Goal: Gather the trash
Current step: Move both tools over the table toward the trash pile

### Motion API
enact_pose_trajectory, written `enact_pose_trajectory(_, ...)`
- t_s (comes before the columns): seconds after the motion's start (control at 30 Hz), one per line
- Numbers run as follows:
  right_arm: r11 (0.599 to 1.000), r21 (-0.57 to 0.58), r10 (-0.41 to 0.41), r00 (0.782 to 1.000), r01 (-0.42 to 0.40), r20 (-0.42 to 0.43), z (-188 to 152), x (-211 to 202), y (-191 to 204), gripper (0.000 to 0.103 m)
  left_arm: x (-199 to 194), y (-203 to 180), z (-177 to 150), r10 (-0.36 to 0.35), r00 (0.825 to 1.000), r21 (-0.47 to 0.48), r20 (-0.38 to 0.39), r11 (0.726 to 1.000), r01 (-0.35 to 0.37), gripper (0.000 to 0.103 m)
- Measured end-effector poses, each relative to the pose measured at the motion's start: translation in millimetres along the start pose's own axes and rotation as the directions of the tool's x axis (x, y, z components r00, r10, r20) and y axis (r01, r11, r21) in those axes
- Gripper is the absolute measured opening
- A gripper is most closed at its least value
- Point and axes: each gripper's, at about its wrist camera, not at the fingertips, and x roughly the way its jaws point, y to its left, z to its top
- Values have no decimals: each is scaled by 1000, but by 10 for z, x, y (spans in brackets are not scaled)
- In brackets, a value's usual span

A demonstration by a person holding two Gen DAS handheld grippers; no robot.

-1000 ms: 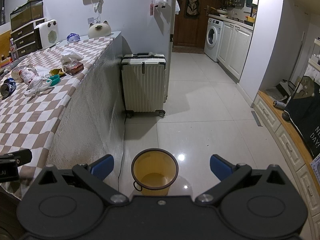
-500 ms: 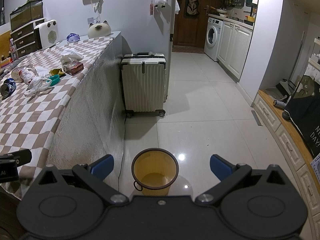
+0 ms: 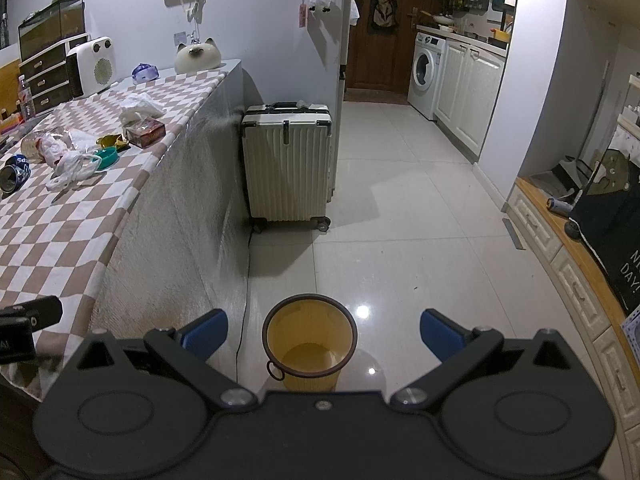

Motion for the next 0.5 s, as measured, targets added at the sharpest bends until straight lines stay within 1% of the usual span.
enact_pose_trajectory(0.13,1000,-1,3,1000,-3,-2,-49,1,-11,103,97,33,81,17,1000,-9,6,1000,-17,103)
enact_pose_trajectory(0.23,1000,-3,5,1000,-5,-3,15,131,31,103,121,115,109,36,999,-17,17,999,-36,103)
enact_pose_trajectory(0.5,1000,-17,26,1000,-26,8,192,306,172,103,299,366,325,101,994,-46,51,994,-99,103)
